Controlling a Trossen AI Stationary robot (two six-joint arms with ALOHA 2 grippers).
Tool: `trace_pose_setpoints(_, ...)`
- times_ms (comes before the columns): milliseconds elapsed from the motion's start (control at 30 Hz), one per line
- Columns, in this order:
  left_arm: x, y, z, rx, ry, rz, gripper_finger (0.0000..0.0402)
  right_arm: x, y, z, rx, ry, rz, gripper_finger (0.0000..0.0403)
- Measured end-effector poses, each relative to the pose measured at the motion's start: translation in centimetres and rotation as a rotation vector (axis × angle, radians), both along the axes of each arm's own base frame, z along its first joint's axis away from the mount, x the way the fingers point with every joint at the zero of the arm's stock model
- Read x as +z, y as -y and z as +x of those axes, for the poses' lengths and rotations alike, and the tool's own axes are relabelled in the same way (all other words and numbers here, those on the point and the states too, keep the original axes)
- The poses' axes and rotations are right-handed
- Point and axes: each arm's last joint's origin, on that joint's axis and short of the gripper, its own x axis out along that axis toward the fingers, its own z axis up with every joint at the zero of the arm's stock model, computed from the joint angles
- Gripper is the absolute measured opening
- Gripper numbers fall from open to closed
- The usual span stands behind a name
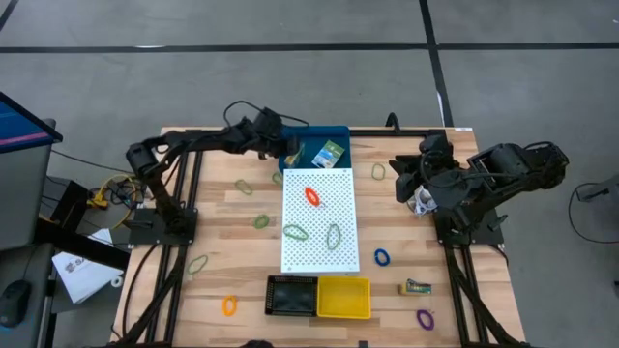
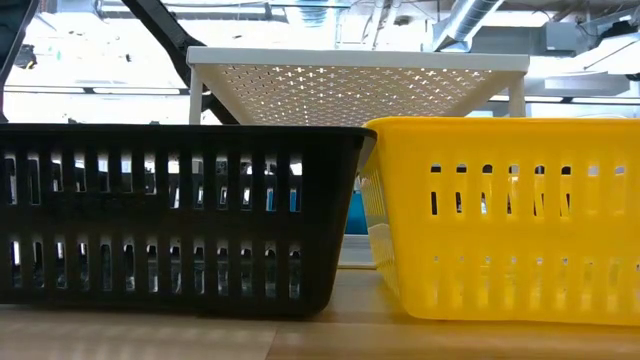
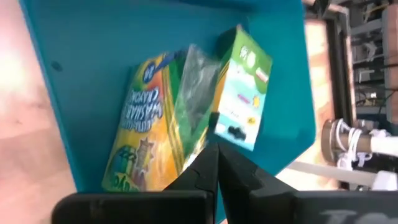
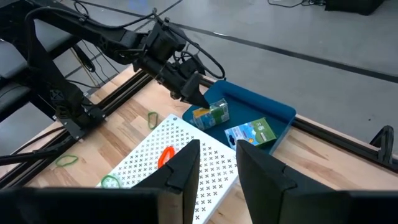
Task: Pick & Place Office Desk Supplies
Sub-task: Put the crayon box into the blue bin
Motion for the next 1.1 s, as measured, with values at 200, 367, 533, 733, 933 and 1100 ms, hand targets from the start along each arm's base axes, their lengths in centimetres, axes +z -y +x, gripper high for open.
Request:
trace_pose_setpoints(200,-0.6,-0.2,0.0,0.042,-0.045,0.021,0.0000,0.0,-0.2,0.0,0.011,-0.001,0.002,0.0103)
trace_pose_setpoints(367,0.4,-0.2,-0.5,0.104,-0.064,0.078,0.0000,0.0,-0.4,-0.1,0.024,-0.001,0.003,0.0103)
trace_pose_setpoints(533,-0.1,0.0,-1.0,0.144,-0.157,0.078,0.0000,-0.1,-0.4,-0.2,0.019,-0.005,0.002,0.0103)
trace_pose_setpoints(733,-0.1,0.3,-0.7,0.133,-0.177,0.112,0.0000,-0.1,-0.3,-0.2,0.015,-0.005,0.001,0.0103)
trace_pose_setpoints(933,-0.1,0.3,-0.9,0.162,-0.209,0.128,0.0000,-0.1,-0.3,-0.3,0.000,-0.003,0.010,0.0103)
trace_pose_setpoints(1100,-0.1,0.3,-0.9,0.168,-0.209,0.126,0.0000,-0.1,-0.2,-0.3,-0.005,0.000,0.013,0.0103)
